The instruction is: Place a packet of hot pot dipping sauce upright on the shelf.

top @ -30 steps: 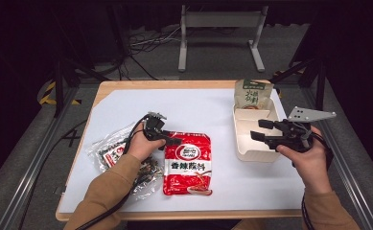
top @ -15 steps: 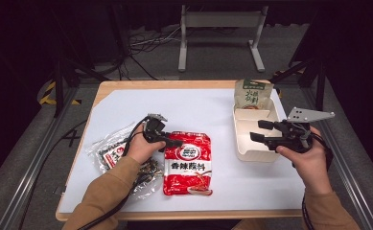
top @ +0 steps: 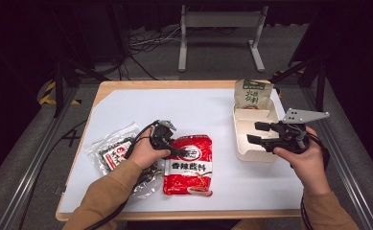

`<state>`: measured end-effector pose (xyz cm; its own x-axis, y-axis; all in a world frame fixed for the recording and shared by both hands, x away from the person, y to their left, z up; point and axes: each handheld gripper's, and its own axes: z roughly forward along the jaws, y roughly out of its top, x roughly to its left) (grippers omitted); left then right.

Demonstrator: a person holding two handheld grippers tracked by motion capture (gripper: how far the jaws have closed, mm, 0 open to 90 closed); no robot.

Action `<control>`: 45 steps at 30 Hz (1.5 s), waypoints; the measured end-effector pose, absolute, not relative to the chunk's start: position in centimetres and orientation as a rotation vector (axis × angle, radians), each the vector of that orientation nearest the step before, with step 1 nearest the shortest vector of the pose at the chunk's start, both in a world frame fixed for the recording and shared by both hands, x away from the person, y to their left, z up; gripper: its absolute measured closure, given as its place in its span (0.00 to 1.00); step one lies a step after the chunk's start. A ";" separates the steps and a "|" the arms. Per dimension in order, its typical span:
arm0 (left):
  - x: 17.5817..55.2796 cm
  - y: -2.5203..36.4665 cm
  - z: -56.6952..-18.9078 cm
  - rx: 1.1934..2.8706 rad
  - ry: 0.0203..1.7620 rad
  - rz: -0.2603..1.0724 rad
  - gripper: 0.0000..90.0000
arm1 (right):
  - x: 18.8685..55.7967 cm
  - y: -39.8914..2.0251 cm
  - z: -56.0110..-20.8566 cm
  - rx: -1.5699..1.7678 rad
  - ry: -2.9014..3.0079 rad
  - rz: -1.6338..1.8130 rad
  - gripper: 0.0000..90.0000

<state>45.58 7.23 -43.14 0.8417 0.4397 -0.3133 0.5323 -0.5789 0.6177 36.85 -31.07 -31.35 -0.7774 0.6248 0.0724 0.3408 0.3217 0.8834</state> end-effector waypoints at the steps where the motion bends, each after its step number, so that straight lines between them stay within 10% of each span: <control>1: 45.6 7.2 -43.2 2.278 0.706 -0.162 0.48 | 36.9 -31.1 -31.4 0.871 2.307 1.438 0.44; 13: 46.0 7.3 -43.7 2.344 0.733 -0.046 0.94 | 36.9 -31.1 -31.4 0.853 2.314 1.419 0.46; 45: 40.8 8.4 -34.5 2.194 0.581 -0.025 0.99 | 36.0 -31.1 -30.4 0.820 2.287 1.416 0.47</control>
<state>40.78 8.42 -34.49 0.8922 0.3981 -0.2134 0.4149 -0.5355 0.7356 35.99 -31.14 -30.39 -0.7809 0.6242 0.0227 0.2986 0.3412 0.8913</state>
